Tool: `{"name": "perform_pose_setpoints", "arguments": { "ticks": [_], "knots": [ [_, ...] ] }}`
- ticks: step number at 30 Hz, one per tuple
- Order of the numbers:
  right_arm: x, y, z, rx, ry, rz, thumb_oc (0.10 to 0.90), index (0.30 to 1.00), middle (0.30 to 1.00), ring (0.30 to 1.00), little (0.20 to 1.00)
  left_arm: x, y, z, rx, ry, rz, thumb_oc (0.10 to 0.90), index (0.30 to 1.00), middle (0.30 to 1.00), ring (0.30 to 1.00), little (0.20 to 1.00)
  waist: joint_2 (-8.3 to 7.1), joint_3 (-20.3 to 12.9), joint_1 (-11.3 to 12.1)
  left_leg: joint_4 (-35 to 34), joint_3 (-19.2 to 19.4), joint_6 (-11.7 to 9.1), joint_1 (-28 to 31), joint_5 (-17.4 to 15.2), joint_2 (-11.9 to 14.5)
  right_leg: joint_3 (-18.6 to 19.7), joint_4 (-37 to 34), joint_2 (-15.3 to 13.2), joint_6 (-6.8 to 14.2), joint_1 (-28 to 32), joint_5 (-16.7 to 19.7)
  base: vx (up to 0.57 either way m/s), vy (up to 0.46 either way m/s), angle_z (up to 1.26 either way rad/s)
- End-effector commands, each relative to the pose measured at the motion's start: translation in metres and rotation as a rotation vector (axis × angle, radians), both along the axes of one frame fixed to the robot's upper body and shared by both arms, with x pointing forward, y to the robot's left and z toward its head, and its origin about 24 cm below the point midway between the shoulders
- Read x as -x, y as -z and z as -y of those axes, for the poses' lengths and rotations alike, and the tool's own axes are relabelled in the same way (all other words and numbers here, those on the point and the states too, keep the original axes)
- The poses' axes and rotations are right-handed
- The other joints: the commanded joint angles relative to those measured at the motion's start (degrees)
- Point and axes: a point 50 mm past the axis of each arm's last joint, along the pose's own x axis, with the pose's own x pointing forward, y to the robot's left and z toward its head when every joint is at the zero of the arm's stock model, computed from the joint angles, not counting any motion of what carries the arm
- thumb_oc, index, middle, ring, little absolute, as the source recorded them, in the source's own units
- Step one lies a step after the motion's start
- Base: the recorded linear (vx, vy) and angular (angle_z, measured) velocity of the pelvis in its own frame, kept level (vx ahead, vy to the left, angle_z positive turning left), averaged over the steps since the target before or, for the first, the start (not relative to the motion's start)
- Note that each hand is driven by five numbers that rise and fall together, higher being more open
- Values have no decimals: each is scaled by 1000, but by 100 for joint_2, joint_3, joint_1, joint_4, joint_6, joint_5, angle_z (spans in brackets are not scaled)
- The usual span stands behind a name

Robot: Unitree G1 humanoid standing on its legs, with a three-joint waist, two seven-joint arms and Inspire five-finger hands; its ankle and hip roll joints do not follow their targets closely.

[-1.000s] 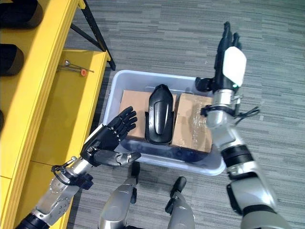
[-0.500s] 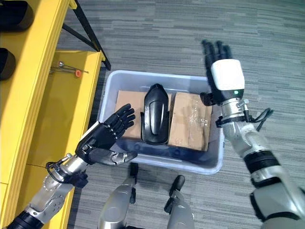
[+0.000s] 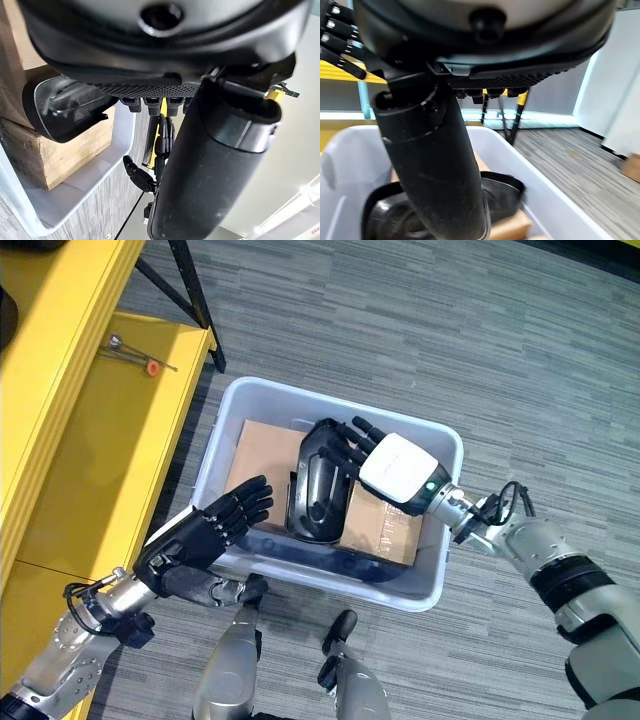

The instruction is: Move parts from the plastic box to the shelf.

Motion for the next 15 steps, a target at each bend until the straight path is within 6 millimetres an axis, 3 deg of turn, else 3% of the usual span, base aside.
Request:
{"name": "perform_pose_setpoints", "arguments": {
  "ticks": [1, 8, 15],
  "knots": [
    [-5, -35, -7, 44, -84, 124, 900, 1000, 1000, 1000, 1000, 3, -35, 8, 70, 79, 202, 900, 1000, 1000, 1000, 1000, -65, -127, 85, 531, 55, 87, -132, -629, -27, 39, 796, 177, -55, -42, -794, -20, -33, 4],
    [-11, -29, -21, 103, -110, 90, 900, 1000, 1000, 1000, 1000, -3, -37, 5, 58, 77, 209, 900, 1000, 1000, 1000, 1000, -78, -127, 139, 596, -68, 33, -643, -523, 13, -62, 1022, 253, -112, -567, -834, -44, -57, 5],
    [-20, -21, -30, 129, -87, 55, 900, 1000, 1000, 1000, 1000, -4, -32, 9, 66, 69, 208, 900, 1000, 1000, 1000, 1000, 14, -127, 221, 662, -228, -29, -948, -546, 42, -88, 1422, 286, -148, -958, -1053, 9, -32, 2]
  ]
}}
